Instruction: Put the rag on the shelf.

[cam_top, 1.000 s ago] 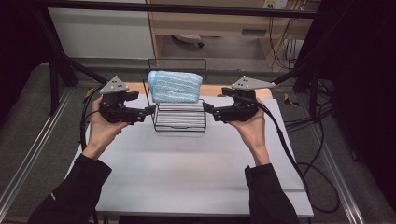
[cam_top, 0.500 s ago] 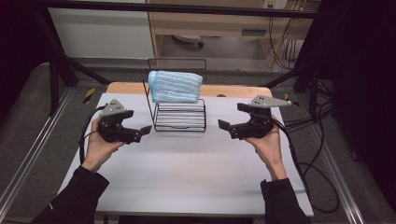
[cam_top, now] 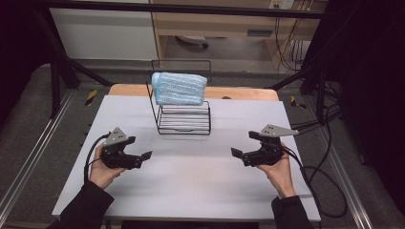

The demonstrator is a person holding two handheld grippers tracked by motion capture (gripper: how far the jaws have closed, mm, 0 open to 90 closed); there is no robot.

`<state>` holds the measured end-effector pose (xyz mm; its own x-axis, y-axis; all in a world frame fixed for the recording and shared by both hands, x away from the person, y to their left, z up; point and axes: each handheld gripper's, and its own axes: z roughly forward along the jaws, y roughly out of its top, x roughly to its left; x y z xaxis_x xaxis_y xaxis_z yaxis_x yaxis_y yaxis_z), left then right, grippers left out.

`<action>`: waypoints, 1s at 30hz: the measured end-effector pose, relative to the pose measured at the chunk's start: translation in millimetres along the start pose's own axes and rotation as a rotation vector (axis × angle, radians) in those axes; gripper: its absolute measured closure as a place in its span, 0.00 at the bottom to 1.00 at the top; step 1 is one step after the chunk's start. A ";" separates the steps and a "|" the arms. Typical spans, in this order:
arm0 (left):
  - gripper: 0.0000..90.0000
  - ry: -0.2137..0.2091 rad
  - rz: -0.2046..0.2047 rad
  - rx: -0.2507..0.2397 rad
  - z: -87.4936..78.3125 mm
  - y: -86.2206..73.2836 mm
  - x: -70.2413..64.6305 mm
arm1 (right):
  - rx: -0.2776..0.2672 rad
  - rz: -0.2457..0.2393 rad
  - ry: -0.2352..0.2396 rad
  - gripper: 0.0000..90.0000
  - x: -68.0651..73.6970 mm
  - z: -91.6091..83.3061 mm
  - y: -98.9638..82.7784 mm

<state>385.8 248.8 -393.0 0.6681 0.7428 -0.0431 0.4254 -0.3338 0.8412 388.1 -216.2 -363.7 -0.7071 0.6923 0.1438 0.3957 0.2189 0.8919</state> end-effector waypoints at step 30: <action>0.12 0.002 -0.004 0.062 1.3 -63.6 11.2 | 0.084 0.082 -0.052 0.00 -33.2 -29.2 -101.7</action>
<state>366.9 277.6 -447.7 0.6655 0.7450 -0.0450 0.4646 -0.3662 0.8063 354.3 -281.5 -446.6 -0.6400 0.7443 0.1909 0.5003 0.2151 0.8387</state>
